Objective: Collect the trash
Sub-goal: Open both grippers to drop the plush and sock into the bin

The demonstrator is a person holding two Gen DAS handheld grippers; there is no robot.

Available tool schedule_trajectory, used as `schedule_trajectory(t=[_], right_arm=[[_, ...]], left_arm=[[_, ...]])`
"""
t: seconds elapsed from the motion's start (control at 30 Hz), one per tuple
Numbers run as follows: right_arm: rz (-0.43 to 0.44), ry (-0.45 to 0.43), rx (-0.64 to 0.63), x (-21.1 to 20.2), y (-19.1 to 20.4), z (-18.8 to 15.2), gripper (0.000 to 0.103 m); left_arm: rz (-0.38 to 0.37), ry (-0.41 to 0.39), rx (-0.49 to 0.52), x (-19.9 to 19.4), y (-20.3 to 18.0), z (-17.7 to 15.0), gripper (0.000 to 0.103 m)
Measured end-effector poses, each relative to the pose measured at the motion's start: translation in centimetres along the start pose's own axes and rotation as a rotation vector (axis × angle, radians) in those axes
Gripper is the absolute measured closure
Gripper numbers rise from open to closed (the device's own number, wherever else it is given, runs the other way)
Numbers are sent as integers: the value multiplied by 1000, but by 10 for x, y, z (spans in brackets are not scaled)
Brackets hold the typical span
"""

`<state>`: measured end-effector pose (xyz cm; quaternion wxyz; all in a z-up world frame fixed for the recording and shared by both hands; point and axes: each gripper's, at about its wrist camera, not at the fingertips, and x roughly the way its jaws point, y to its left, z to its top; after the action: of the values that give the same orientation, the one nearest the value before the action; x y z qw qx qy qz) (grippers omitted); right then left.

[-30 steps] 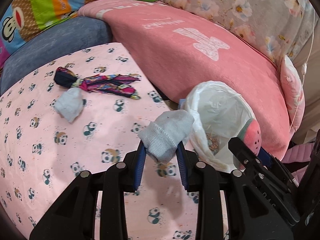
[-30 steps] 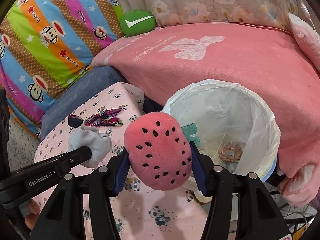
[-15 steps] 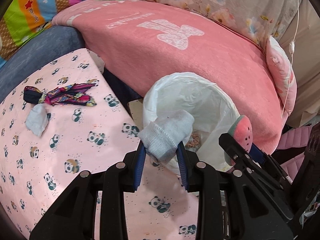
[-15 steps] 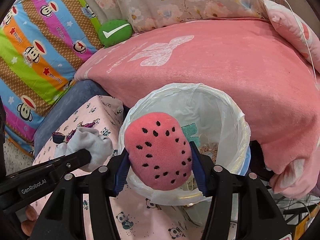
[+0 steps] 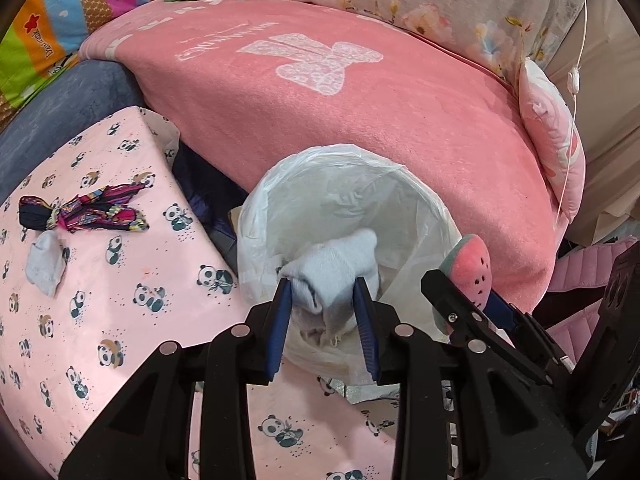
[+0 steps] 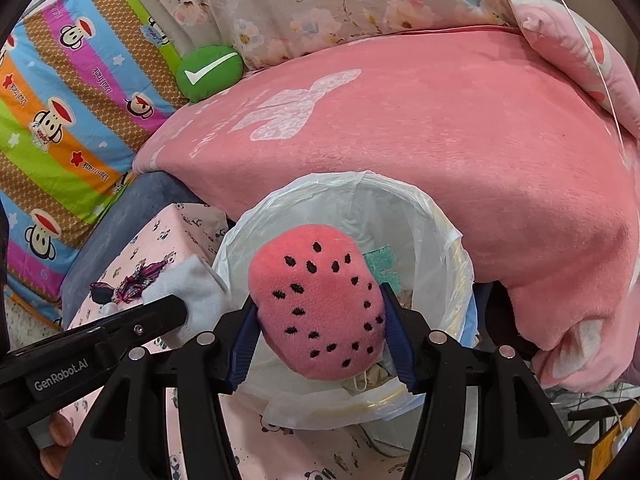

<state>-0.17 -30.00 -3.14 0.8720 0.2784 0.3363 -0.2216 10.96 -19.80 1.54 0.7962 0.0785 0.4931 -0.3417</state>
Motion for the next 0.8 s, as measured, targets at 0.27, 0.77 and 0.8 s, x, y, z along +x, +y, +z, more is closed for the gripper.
schedule_trajectory(t=[0.27,0.77,0.8], right_arm=[[-19,-21,30,5,-5,11,42],[-19,-8,1,12,8,10,35],[-20,-11,-2,12,9,10,33]], left_arm=[[32,-40,2,-1,-1,6,42],[93,-40,-83,-7,42,-5,35],[95,-40,-85,-7,44,-6,35]])
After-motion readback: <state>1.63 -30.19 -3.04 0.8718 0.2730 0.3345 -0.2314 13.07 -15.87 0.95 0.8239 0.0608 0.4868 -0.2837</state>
